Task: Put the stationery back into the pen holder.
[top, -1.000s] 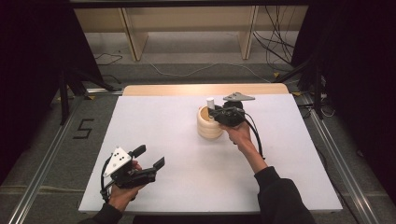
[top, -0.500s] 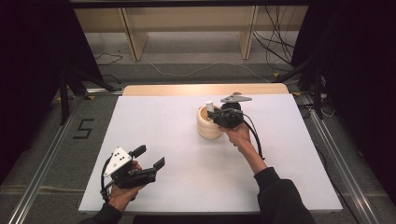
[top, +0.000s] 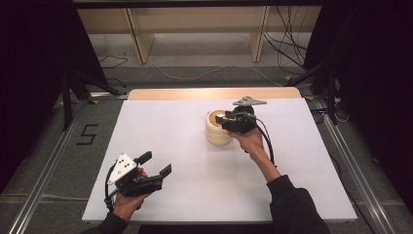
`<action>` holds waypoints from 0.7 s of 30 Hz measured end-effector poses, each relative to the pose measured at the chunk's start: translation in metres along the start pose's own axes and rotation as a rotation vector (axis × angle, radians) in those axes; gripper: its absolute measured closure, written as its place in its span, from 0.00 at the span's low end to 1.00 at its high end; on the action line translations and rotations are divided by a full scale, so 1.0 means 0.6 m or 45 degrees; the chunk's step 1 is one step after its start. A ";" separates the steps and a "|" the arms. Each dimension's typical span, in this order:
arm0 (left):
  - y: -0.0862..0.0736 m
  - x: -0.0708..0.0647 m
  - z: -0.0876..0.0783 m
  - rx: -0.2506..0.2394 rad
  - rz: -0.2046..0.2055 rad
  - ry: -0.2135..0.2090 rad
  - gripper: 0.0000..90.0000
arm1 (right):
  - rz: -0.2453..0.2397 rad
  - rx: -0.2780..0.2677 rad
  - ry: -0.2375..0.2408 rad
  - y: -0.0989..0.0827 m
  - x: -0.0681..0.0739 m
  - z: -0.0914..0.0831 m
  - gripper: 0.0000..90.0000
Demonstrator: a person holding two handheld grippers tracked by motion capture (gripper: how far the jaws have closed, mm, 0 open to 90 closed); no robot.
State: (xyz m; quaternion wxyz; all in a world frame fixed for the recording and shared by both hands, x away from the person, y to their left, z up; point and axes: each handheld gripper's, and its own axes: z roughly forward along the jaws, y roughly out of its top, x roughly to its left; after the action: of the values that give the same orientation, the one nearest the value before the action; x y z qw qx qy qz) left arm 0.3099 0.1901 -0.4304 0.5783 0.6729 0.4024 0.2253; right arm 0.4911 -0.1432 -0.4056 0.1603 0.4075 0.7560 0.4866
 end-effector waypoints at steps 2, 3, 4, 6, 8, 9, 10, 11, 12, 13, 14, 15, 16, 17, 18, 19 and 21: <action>0.000 0.000 0.000 0.000 0.000 0.000 0.15 | 0.009 -0.010 0.006 0.004 0.002 -0.009 0.50; 0.000 0.000 0.000 0.000 0.000 -0.001 0.15 | 0.009 -0.016 0.010 0.006 0.003 -0.012 0.48; 0.000 0.000 0.000 0.000 0.000 -0.001 0.15 | 0.014 -0.017 0.016 0.007 0.004 -0.016 0.46; 0.000 0.000 0.000 0.000 -0.002 0.000 0.15 | 0.014 -0.021 0.016 0.009 0.007 -0.025 0.43; 0.000 0.000 0.000 -0.001 -0.004 0.000 0.15 | 0.016 -0.027 0.020 0.011 0.009 -0.034 0.40; 0.000 0.001 0.000 -0.001 -0.003 0.000 0.15 | 0.019 -0.032 0.027 0.011 0.011 -0.040 0.39; 0.000 0.000 0.000 -0.002 -0.004 -0.001 0.15 | 0.017 -0.038 0.036 0.012 0.012 -0.045 0.39; 0.000 0.001 0.000 -0.002 -0.004 -0.001 0.15 | 0.014 -0.043 0.047 0.012 0.014 -0.051 0.38; 0.000 0.001 0.000 -0.001 -0.004 0.000 0.15 | 0.011 -0.045 0.053 0.012 0.017 -0.057 0.37; 0.000 0.001 0.000 -0.001 -0.005 -0.001 0.15 | 0.001 -0.051 0.056 0.012 0.020 -0.063 0.37; 0.000 0.001 0.000 0.000 -0.005 -0.001 0.15 | -0.006 -0.052 0.064 0.011 0.022 -0.068 0.37; 0.000 0.001 0.000 0.002 -0.004 -0.001 0.15 | -0.012 -0.055 0.071 0.010 0.024 -0.074 0.37; 0.000 0.001 0.000 0.006 -0.004 -0.003 0.15 | -0.017 -0.057 0.077 0.009 0.026 -0.079 0.36; 0.000 0.001 0.000 0.009 -0.003 -0.003 0.15 | -0.021 -0.057 0.083 0.007 0.027 -0.084 0.35; 0.000 0.001 0.001 0.011 -0.001 -0.004 0.15 | -0.019 -0.059 0.088 0.004 0.028 -0.089 0.35; 0.000 0.001 0.001 0.013 0.000 -0.005 0.15 | -0.018 -0.061 0.096 0.002 0.029 -0.094 0.35; 0.000 0.000 0.001 0.014 0.000 -0.008 0.15 | -0.011 -0.066 0.109 -0.003 0.031 -0.103 0.34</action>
State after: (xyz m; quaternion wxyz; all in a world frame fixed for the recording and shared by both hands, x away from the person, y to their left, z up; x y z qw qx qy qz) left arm 0.3104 0.1900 -0.4306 0.5758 0.6768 0.4020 0.2210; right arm 0.4394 -0.1664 -0.3752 0.1404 0.3787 0.7510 0.5224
